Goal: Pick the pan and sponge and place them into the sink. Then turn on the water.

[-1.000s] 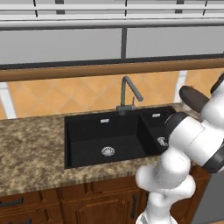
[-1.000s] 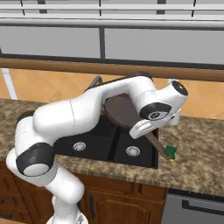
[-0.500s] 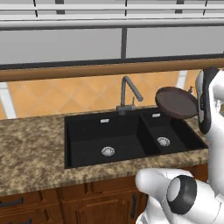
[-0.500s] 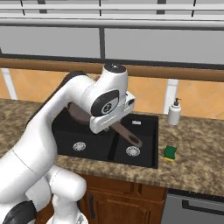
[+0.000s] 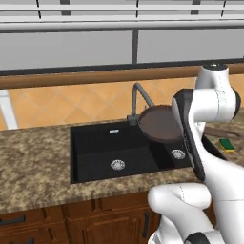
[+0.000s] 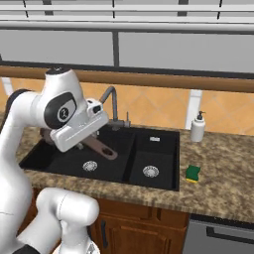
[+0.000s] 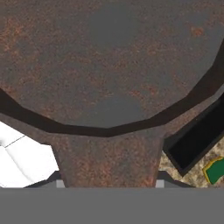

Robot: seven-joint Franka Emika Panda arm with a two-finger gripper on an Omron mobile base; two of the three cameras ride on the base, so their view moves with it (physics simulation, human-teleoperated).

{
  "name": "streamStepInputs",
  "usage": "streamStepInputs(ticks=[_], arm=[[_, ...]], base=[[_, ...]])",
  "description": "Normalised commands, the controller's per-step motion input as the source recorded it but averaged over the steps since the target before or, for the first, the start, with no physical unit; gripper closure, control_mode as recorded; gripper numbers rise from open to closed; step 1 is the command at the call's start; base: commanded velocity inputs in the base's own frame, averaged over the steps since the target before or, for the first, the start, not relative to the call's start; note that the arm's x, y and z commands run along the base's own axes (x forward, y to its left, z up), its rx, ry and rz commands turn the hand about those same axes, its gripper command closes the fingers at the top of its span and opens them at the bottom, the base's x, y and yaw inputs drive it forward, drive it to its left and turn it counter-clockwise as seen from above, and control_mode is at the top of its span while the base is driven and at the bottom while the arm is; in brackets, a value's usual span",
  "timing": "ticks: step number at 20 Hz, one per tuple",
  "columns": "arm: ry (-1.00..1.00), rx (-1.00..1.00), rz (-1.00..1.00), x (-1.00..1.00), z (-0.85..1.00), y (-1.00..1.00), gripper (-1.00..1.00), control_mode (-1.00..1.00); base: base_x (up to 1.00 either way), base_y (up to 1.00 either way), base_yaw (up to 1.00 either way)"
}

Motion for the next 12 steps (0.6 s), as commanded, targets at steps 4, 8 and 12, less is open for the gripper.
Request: streamStepInputs(ticks=[4, 8, 12], arm=[[0.24, -0.09, 0.00, -0.08, 0.19, 1.00, 1.00, -1.00], [0.25, -0.07, -0.02, -0.02, 0.07, 1.00, 1.00, -1.00], [0.17, 0.00, -0.20, -0.02, 0.00, 0.99, 1.00, -1.00]], base=[[0.00, 0.00, 0.00], [0.00, 0.00, 0.00], [0.00, 0.00, 0.00]])
